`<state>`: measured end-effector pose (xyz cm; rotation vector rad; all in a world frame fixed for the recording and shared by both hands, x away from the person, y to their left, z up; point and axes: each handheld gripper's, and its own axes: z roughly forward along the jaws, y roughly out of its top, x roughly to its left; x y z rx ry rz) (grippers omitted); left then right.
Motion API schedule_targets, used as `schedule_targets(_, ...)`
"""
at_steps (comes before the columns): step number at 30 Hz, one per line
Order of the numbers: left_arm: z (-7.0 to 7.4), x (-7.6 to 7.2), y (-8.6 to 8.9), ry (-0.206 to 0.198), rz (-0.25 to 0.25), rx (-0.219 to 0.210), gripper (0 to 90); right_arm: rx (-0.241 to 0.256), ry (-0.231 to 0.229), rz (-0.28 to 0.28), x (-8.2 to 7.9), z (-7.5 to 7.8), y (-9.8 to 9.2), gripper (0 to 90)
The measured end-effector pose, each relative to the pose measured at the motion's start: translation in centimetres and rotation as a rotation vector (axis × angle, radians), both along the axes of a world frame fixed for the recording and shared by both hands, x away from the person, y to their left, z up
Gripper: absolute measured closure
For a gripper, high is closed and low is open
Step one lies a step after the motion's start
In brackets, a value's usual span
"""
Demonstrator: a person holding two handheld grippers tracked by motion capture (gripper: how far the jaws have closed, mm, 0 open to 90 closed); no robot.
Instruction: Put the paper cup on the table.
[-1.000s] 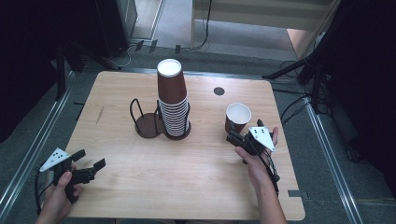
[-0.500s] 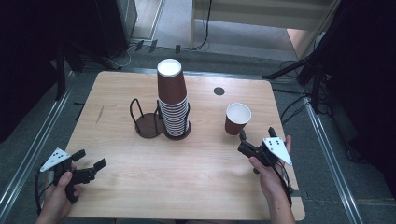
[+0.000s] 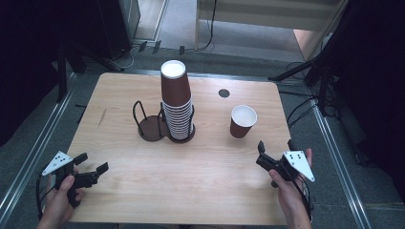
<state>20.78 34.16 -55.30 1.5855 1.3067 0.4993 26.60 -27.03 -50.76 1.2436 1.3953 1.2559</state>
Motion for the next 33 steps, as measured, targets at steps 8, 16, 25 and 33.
schedule_targets(8,0.0,0.0,0.0,-0.001,0.001,0.004,0.0,0.005,0.020,-0.016,-1.4,-0.6,-1.4,0.0)
schedule_targets(16,0.0,0.0,-0.1,-0.004,0.001,0.008,0.0,0.008,0.039,-0.037,-2.8,-1.3,-2.9,0.0)
schedule_targets(25,0.0,-0.1,-0.1,-0.007,0.003,0.010,0.0,0.006,0.067,-0.051,-4.3,-1.9,-4.3,0.0)
schedule_targets(33,0.0,-0.1,-0.1,-0.007,0.004,0.011,0.0,-0.028,0.091,-0.058,-5.4,-2.6,-5.1,0.0)
